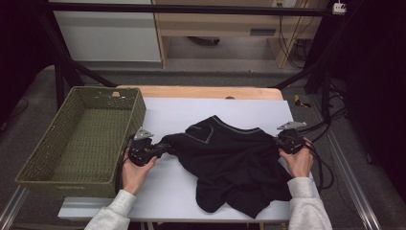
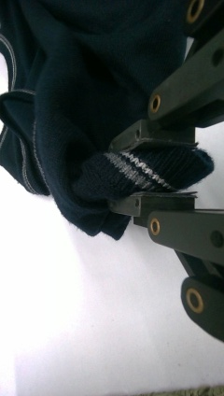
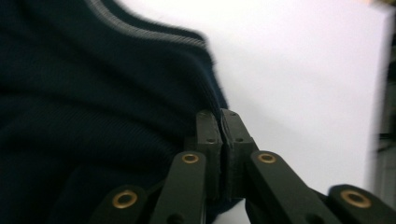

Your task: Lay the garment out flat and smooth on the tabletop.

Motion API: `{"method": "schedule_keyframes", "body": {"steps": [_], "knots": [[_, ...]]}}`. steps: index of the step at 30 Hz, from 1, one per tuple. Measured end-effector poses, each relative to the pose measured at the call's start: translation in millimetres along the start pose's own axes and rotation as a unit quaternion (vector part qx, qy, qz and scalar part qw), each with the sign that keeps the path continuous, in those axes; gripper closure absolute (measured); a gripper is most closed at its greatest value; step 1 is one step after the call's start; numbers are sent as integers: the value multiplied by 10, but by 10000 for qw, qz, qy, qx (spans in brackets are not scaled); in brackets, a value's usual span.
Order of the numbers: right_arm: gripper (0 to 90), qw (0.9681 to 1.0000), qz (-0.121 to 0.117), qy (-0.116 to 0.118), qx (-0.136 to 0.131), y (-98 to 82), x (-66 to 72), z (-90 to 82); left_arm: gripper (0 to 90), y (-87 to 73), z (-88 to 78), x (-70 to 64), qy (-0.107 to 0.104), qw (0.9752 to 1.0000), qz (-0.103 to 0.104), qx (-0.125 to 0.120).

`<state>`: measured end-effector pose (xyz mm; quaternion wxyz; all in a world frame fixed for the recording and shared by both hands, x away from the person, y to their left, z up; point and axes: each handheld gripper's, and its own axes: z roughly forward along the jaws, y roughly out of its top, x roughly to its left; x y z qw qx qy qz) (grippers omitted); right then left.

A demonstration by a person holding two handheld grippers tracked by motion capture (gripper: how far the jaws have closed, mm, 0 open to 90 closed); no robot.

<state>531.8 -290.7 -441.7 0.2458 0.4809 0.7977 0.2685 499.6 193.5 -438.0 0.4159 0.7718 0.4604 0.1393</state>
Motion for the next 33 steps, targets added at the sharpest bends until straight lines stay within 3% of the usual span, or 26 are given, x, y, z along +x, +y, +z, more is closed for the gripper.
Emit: {"method": "schedule_keyframes", "body": {"steps": [1,2,4,7,12,15,17,20,23,27,30,31,33], "knots": [[856,9999,50,159,-4,-35,3,3,728,-3,11,4,-2,10000,-23,32],[779,9994,39,309,-113,-57,19,1,724,-5,15,7,9,10000,-14,40],[584,9984,-51,403,-403,-51,58,-5,713,-12,29,12,-11,10000,-18,48],[430,9954,-67,572,-769,36,118,-22,679,-18,46,12,-106,9999,-21,31],[377,9879,43,1048,-1140,291,286,102,399,-7,54,8,-274,9993,-45,-257],[366,9878,-107,1127,-1069,429,379,279,389,-9,57,15,-282,9991,1,-306],[365,9891,-216,1123,-926,507,412,415,418,-11,65,19,-273,9991,-19,-327],[373,9911,-244,1144,-629,597,428,610,494,-22,89,38,-443,9983,-185,-329],[398,9917,-255,1205,-373,632,438,772,552,-28,108,53,-362,9985,-185,-362],[500,9918,-432,1197,-123,619,488,889,614,-37,148,75,-265,9990,-131,-342],[732,9903,-440,1316,-123,610,496,864,648,-45,187,83,-287,9990,-156,-300],[772,9902,-436,1326,-88,608,504,849,674,-47,194,87,-319,9989,-201,-294],[790,9908,-406,1287,22,604,510,803,720,-42,196,89,-315,9989,-193,-277]]}}
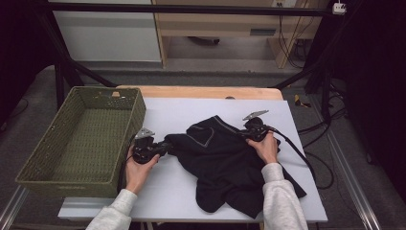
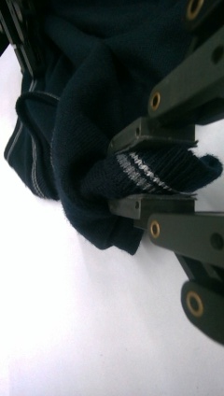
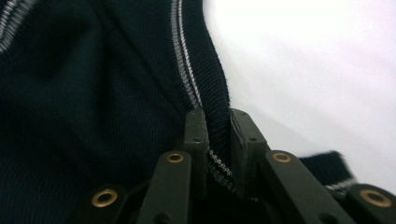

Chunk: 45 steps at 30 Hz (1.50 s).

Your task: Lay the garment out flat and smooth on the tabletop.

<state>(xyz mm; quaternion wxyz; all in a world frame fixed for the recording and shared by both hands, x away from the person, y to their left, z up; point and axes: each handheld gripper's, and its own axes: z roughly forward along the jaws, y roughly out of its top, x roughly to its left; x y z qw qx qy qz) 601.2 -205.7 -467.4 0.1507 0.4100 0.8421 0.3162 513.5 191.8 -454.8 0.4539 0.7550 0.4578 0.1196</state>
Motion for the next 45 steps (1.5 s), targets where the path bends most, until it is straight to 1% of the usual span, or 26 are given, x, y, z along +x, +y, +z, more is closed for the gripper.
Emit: {"method": "schedule_keyframes", "body": {"steps": [1,2,6,9,11,12,14,16,17,18,19,20,21,22,23,24,25,26,27,28,31,33,36,39,43,45], "knots": [[795,10000,-3,-63,43,-4,-1,-46,732,8,-5,0,21,10000,24,-2],[797,9999,-55,-126,-37,-12,-11,-100,741,29,-13,1,64,10000,31,-13],[799,9981,48,-294,-540,1,-83,-422,757,200,-38,15,263,9996,-45,-52],[799,9944,154,-424,-954,80,-126,-621,762,477,-79,21,569,9982,14,-170],[801,9910,175,-528,-1216,181,-146,-701,763,719,-136,51,719,9970,25,-292],[801,9890,194,-579,-1345,248,-158,-740,764,887,-182,78,879,9953,44,-397],[802,9814,356,-580,-1795,397,-198,-833,764,1122,-247,134,1127,9918,46,-604],[801,9687,517,-745,-2309,536,-239,-927,764,1354,-280,229,1328,9877,12,-819],[793,9640,483,-990,-2420,596,-257,-957,758,1436,-256,274,1384,9864,86,-886],[775,9599,468,-1266,-2456,647,-279,-968,740,1492,-178,323,1380,9864,142,-886],[686,9579,629,-1426,-2409,690,-316,-952,641,1492,-153,332,1423,9862,95,-843],[608,9590,704,-1426,-2344,698,-326,-937,540,1479,-104,343,1413,9870,-138,-755],[527,9606,762,-1547,-2178,695,-325,-913,409,1459,-80,339,1331,9886,-223,-670],[484,9606,782,-1538,-2179,681,-309,-905,367,1415,-59,319,1272,9902,-210,-534],[429,9633,784,-1367,-2174,656,-287,-899,317,1342,-46,280,1245,9908,-150,-517],[395,9642,724,-1332,-2175,608,-247,-906,270,1297,-48,259,1221,9911,-112,-521],[384,9642,693,-1343,-2180,574,-221,-917,243,1216,-62,233,1094,9924,-164,-546],[351,9658,705,-1197,-2189,511,-185,-937,215,1164,-71,218,1003,9933,-199,-544],[321,9662,731,-1126,-2200,474,-163,-948,187,1097,-84,198,892,9944,-249,-509],[299,9681,710,-1069,-2151,426,-129,-971,144,1027,-101,172,822,9950,-292,-494],[229,9711,655,-847,-2135,256,-20,-1053,97,800,-159,66,694,9967,-162,-397],[196,9708,647,-748,-2187,149,41,-1094,73,673,-185,12,476,9977,-259,-399],[149,9737,630,-561,-2114,16,135,-1124,41,517,-202,-72,241,9990,-242,-289],[111,9786,512,-343,-1962,-123,250,-1141,29,386,-215,-165,141,9995,-110,-251],[103,9789,569,-103,-1960,-300,366,-1147,29,234,-220,-267,-23,9999,29,-136],[90,9819,540,-91,-1816,-381,417,-1154,29,183,-218,-310,-37,9999,80,-65]]}}
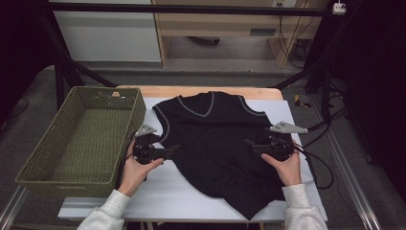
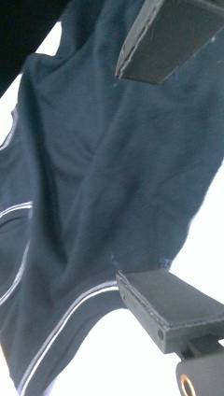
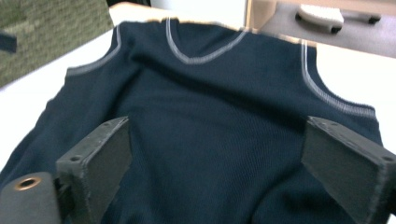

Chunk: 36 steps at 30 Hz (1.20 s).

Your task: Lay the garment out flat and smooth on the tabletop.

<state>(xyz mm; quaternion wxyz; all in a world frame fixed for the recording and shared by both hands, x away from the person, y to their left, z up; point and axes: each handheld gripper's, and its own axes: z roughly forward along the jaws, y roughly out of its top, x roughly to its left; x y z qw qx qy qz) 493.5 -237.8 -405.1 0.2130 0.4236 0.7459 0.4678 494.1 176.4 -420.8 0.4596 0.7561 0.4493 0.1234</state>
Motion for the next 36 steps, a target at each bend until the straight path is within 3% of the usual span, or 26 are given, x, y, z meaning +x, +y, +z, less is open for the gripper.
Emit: {"method": "schedule_keyframes", "body": {"steps": [9,11,15,19,25,36], "knots": [[92,9996,-7,231,132,-196,93,-196,30,-303,4,-231,-307,9983,412,275],[104,9994,1,293,168,-242,123,-233,35,-361,15,-297,-452,9974,447,328],[153,9987,-73,424,266,-351,191,-273,79,-438,53,-457,-512,9951,700,480],[223,9974,-87,562,440,-442,236,-237,109,-515,117,-586,-574,9935,723,671],[302,9947,-187,642,780,-561,276,-85,192,-605,183,-665,-585,9924,733,798],[342,9904,-314,629,1187,-675,293,71,387,-690,297,-870,-695,9883,790,1104]]}}
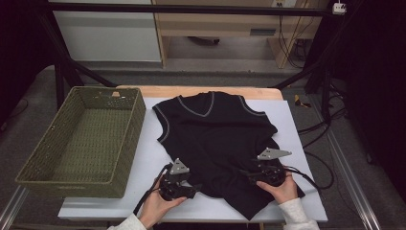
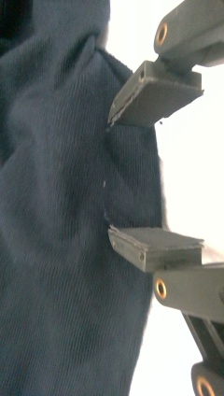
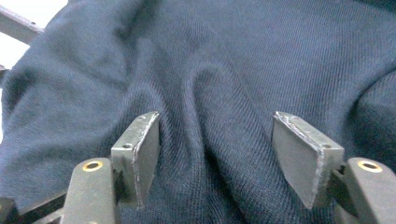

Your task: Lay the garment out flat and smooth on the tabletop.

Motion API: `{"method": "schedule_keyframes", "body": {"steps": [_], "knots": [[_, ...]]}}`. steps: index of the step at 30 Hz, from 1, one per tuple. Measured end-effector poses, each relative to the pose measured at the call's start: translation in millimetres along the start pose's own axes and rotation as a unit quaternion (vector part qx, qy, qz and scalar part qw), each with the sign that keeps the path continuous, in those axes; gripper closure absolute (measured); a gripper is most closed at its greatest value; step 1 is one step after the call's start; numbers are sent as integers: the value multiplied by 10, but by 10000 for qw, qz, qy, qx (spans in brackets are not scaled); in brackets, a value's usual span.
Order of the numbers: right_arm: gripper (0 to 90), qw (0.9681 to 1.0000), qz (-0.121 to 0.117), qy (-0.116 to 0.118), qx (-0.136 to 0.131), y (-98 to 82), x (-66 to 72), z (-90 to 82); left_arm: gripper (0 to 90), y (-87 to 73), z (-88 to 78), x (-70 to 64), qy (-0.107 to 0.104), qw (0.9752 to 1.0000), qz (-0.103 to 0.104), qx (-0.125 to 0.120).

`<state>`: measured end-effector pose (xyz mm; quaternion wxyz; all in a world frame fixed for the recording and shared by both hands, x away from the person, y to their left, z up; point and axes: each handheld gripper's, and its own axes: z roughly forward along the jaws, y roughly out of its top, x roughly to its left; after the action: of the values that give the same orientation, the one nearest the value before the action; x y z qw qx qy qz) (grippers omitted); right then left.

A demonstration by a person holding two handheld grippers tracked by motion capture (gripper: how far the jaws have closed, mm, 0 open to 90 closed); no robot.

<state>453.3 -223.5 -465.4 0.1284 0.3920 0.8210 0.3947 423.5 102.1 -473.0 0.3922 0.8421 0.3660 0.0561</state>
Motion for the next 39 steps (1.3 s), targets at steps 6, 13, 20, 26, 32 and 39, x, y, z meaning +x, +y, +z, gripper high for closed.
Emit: {"method": "schedule_keyframes", "body": {"steps": [6,13,20,26,32,39], "knots": [[387,9999,-8,-6,172,-11,-8,53,458,-13,73,-106,-46,9997,238,51],[478,9992,-88,70,392,-17,-18,145,593,20,113,-246,473,9959,725,278],[614,9993,-29,-59,365,-5,-32,157,864,41,137,-283,496,9936,967,295],[824,9992,-63,-72,395,8,-56,155,894,48,108,-227,297,9947,925,332],[831,9997,-69,84,219,51,-52,31,898,102,-146,-59,208,9966,711,361],[798,9994,-55,338,-62,147,43,13,897,-1,-643,325,624,9969,422,215]]}}
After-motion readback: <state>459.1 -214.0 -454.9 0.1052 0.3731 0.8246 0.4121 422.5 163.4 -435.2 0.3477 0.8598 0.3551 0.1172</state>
